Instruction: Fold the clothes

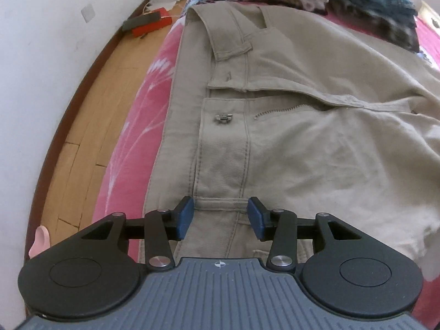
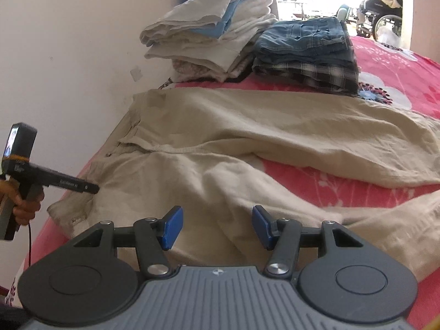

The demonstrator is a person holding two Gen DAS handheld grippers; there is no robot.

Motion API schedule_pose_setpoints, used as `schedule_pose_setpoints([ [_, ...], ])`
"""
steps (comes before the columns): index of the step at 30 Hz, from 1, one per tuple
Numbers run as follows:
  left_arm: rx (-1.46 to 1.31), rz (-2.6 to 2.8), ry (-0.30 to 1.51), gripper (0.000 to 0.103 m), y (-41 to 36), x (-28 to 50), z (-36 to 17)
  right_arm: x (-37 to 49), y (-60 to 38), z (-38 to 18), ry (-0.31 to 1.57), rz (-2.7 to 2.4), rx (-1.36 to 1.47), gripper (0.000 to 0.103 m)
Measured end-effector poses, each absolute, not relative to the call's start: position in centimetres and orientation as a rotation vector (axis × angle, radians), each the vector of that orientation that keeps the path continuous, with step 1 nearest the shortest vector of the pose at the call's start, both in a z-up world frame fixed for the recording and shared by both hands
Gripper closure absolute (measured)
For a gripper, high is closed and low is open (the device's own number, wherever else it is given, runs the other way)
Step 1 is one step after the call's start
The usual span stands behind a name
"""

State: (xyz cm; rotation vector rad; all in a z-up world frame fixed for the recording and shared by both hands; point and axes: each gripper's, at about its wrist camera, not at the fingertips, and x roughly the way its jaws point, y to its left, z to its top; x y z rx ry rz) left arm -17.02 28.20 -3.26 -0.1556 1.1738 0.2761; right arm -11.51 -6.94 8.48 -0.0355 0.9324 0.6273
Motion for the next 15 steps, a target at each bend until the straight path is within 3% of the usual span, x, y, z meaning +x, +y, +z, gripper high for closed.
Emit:
schedule_pose_setpoints([
  [15,-0.104,0.165,1.130,0.060,26.3,-20.3,-2.1,-11.4,-11.9,10.0,0.874,0.449,0.047,0.045],
])
